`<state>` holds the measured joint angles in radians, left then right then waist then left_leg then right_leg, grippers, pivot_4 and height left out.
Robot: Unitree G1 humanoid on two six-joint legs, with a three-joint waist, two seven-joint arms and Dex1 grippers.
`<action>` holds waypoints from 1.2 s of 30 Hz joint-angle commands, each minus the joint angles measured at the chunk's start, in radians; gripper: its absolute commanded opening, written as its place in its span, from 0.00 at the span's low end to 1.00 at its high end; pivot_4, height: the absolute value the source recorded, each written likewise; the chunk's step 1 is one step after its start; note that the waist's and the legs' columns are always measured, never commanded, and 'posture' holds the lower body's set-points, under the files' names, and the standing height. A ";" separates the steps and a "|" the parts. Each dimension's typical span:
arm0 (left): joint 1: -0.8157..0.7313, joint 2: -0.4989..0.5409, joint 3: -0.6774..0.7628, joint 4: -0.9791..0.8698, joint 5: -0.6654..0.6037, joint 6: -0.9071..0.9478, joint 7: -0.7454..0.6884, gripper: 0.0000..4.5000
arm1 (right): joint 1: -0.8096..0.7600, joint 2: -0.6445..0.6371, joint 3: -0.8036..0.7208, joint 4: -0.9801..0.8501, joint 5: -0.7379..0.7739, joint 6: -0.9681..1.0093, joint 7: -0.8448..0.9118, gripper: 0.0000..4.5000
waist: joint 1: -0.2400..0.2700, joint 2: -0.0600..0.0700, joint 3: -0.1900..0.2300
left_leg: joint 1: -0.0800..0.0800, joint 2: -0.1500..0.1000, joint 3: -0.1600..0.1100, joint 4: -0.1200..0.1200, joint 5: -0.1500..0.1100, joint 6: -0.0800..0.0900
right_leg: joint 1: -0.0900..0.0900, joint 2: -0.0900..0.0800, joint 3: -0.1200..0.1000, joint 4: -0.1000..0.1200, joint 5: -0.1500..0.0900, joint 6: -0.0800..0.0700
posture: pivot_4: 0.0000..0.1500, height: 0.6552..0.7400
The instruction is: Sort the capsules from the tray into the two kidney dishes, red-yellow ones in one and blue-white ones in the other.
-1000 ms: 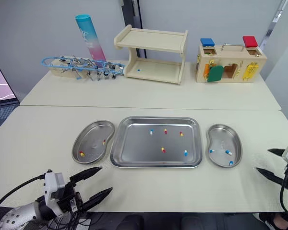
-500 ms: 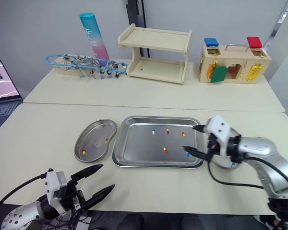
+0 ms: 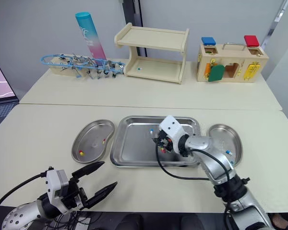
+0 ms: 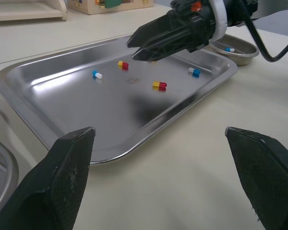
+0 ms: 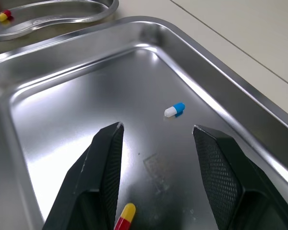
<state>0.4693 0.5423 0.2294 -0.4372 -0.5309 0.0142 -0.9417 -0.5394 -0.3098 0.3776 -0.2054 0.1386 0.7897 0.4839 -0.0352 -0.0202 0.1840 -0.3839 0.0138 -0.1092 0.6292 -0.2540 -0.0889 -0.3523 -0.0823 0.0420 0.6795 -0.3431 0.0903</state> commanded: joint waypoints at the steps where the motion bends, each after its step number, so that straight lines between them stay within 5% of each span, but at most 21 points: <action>1: 0.000 0.001 -0.002 -0.034 -0.006 -0.003 0.007 1.00 | -0.037 0.037 0.004 0.022 -0.030 0.008 -0.037 0.55 | 0.000 0.000 0.000 | 0.000 0.000 0.000 0.000 0.000 0.000 | 0.000 0.000 0.000 0.000 0.000 0.000 | 1.00 1.00; 25: 0.015 0.005 -0.009 -0.070 0.000 0.009 0.042 1.00 | -0.198 0.260 -0.011 0.477 -0.128 -0.110 -0.084 0.55 | -0.023 0.001 0.000 | 0.001 0.000 0.000 0.000 0.000 0.000 | -0.001 0.001 0.001 0.001 0.000 0.000 | 1.00 1.00; 34: 0.016 0.005 -0.011 -0.074 0.002 0.014 0.045 1.00 | -0.189 0.256 -0.009 0.466 -0.138 -0.114 -0.043 0.04 | -0.022 0.001 0.000 | 0.001 0.000 0.000 0.000 0.000 0.000 | -0.001 0.001 0.001 0.001 0.000 0.000 | 1.00 1.00; 36: 0.016 0.005 -0.010 -0.075 0.002 0.016 0.043 1.00 | -0.185 0.253 -0.002 0.455 -0.140 -0.123 -0.028 0.01 | -0.023 0.001 0.000 | 0.001 0.000 0.000 0.000 0.000 0.000 | -0.001 0.001 0.001 0.001 0.000 0.000 | 1.00 1.00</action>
<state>0.4781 0.5425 0.2226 -0.4693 -0.5282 0.0344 -0.9022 -0.7330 -0.0581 0.3611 0.2736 0.0026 0.6683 0.4366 -0.0578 -0.0192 0.1841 -0.3830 0.0142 -0.1093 0.6288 -0.2540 -0.0888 -0.3533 -0.0813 0.0430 0.6808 -0.3432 0.0899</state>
